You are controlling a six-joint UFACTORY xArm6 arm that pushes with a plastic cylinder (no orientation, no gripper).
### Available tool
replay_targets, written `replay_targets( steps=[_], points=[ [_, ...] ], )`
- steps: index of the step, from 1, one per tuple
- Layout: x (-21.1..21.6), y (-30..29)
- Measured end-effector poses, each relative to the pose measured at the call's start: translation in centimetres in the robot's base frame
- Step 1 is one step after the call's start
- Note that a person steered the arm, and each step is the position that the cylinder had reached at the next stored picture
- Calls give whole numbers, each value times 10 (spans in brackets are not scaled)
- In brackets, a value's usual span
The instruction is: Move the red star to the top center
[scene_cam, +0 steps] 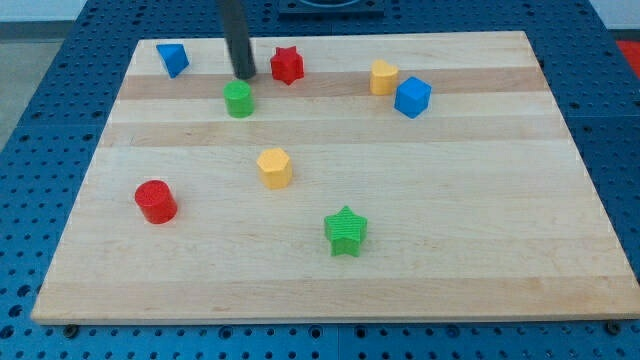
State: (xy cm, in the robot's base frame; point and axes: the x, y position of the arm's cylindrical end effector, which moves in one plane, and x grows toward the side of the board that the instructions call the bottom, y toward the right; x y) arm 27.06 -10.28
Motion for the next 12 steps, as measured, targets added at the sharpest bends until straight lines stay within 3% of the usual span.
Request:
replay_targets(
  steps=[1,3,5,9,10,12],
  points=[
    [0,51],
    [6,49],
    [-6,110],
    [35,119],
    [81,87],
    [111,-33]
  ],
)
